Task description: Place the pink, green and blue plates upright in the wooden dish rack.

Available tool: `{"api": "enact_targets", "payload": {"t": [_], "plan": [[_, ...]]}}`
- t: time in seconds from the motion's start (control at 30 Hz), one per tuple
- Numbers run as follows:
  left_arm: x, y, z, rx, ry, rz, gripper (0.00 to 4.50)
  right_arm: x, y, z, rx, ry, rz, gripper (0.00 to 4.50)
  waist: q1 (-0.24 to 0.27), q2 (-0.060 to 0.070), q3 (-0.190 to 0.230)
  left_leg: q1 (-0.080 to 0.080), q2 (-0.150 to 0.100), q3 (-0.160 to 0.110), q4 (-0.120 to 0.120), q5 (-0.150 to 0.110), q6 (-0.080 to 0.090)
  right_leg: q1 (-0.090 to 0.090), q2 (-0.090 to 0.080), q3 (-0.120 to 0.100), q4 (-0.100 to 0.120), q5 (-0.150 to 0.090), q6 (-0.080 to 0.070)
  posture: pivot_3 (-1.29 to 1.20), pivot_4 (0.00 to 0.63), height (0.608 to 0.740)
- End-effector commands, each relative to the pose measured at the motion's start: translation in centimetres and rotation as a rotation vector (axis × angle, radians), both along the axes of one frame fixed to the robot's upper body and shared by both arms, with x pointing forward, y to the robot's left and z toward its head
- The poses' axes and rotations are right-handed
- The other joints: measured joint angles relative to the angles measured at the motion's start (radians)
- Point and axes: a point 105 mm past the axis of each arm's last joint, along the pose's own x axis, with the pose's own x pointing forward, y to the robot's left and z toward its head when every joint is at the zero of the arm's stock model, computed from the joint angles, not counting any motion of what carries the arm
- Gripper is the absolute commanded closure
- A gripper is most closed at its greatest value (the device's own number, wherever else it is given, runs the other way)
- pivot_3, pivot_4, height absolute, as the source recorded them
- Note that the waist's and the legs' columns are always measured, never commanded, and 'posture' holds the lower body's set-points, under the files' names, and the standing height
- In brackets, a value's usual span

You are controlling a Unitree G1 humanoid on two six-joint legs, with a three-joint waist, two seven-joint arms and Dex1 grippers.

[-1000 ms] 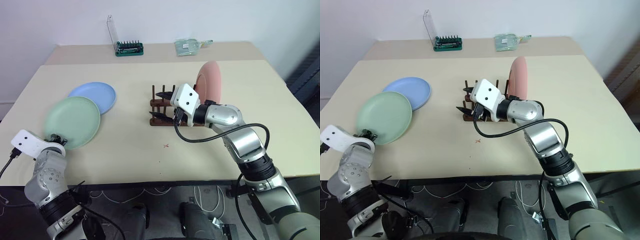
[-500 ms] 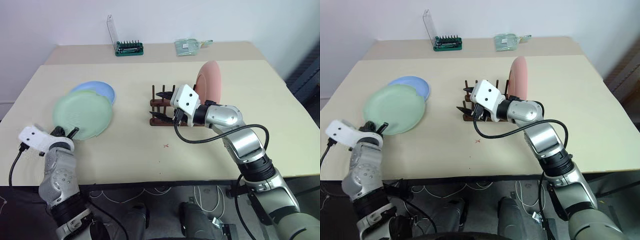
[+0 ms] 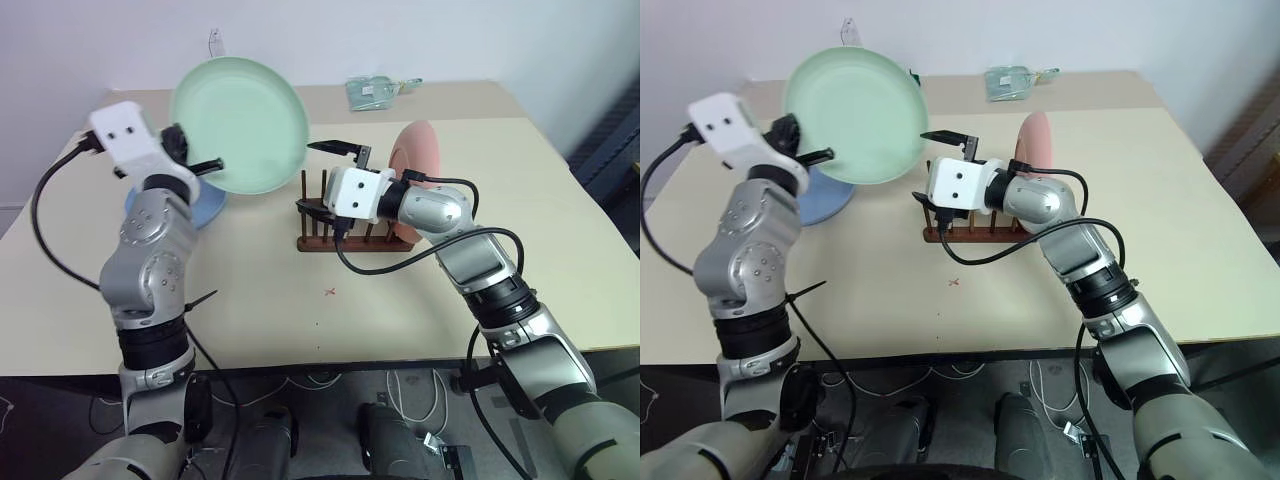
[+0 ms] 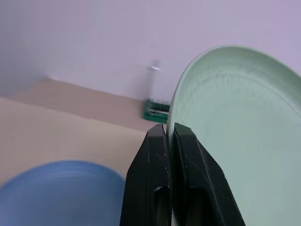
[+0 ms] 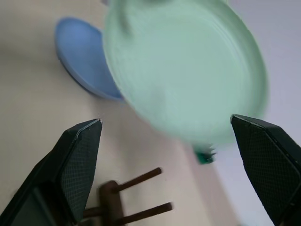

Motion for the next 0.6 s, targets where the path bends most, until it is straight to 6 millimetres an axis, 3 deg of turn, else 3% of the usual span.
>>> {"api": "enact_targets", "payload": {"t": [0.03, 0.2, 0.23, 0.33, 0.53, 0.57, 0.6], "plan": [[-0.9, -1.6, 2.7, 0.024, -0.075, -0.046, 4.50, -0.1, 1.0, 1.6, -0.012, -0.146, 0.016, 0.04, -0.002, 0.000, 0.000, 0.000, 0.000, 0.000, 0.000, 0.000, -0.001, 0.000, 0.000, 0.000, 0.000, 0.000, 0.000, 0.00, 0.150, 0.740], [-1.0, -2.8, 2.8, 0.049, -0.060, -0.086, 4.50, 0.2, 1.1, 1.6, -0.019, -0.202, 0.007, 0.04, 0.000, 0.000, 0.000, 0.000, 0.000, 0.000, -0.001, 0.002, -0.003, -0.001, 0.000, 0.001, 0.000, 0.000, 0.000, 0.00, 0.150, 0.740], [-1.0, -2.8, 2.7, 0.053, -0.058, -0.088, 4.50, 0.2, 1.2, 1.6, -0.013, -0.206, 0.006, 0.27, 0.000, 0.000, 0.000, 0.000, 0.000, 0.000, -0.001, 0.002, -0.003, -0.001, 0.000, 0.001, 0.000, 0.000, 0.000, 0.00, 0.150, 0.740], [-1.0, -2.8, 2.6, 0.051, -0.053, -0.092, 4.50, 0.3, 1.2, 1.6, -0.007, -0.216, 0.001, 1.21, 0.001, 0.000, 0.000, 0.000, 0.000, 0.000, -0.001, 0.002, -0.003, 0.000, 0.000, 0.001, 0.000, 0.000, 0.000, 0.00, 0.150, 0.740], [-1.0, -2.9, 2.4, 0.027, -0.047, -0.111, 4.50, 0.3, 1.3, 1.2, -0.015, -0.230, 0.001, 4.10, 0.001, 0.000, 0.000, 0.000, 0.000, 0.000, -0.001, 0.002, -0.003, 0.000, 0.000, 0.001, 0.000, 0.000, 0.000, 0.00, 0.150, 0.740], [-1.0, -2.9, 2.4, 0.027, -0.048, -0.112, 4.50, 0.3, 1.3, 1.2, -0.016, -0.231, 0.001, 4.45, 0.001, 0.000, 0.000, 0.000, 0.000, 0.000, -0.001, 0.002, -0.003, 0.000, 0.000, 0.001, 0.000, 0.000, 0.000, 0.00, 0.150, 0.740], [-1.0, -2.9, 2.4, 0.024, -0.050, -0.113, 4.50, 0.4, 1.3, 1.2, -0.018, -0.233, 0.000, 4.45, 0.001, 0.001, 0.001, 0.000, 0.000, 0.000, -0.001, 0.002, -0.003, 0.000, 0.000, 0.001, 0.000, 0.000, 0.000, 0.00, 0.150, 0.740]]}}
